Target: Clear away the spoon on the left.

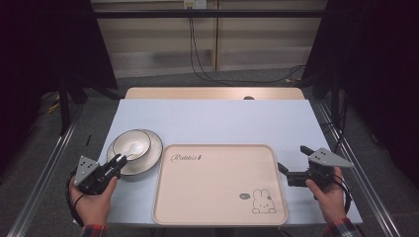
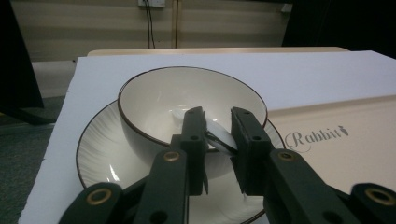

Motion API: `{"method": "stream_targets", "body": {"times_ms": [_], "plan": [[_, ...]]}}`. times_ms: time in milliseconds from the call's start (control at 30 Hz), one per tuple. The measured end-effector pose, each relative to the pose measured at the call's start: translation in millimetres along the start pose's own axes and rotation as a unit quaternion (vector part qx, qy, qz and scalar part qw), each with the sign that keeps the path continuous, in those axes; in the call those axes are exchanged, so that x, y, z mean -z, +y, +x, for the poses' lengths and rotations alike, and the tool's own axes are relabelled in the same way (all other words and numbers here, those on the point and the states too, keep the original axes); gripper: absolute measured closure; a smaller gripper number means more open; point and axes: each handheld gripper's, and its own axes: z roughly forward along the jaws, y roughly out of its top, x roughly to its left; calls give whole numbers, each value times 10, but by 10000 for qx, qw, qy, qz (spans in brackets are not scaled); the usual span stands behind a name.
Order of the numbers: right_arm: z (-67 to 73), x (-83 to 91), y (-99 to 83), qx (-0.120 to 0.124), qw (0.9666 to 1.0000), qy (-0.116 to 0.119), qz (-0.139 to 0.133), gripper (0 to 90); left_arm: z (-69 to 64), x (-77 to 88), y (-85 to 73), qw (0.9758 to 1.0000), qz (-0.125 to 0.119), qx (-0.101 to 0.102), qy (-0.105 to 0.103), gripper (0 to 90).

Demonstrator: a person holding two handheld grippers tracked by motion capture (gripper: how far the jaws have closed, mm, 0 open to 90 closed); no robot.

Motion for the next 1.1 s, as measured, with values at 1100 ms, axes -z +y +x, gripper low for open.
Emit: {"method": "stream_targets", "body": {"times_ms": [1100], "plan": [[16, -2, -1, 27, 10000, 53, 5, 8, 34, -148, 246, 9993, -328, 86, -156, 848]]}}
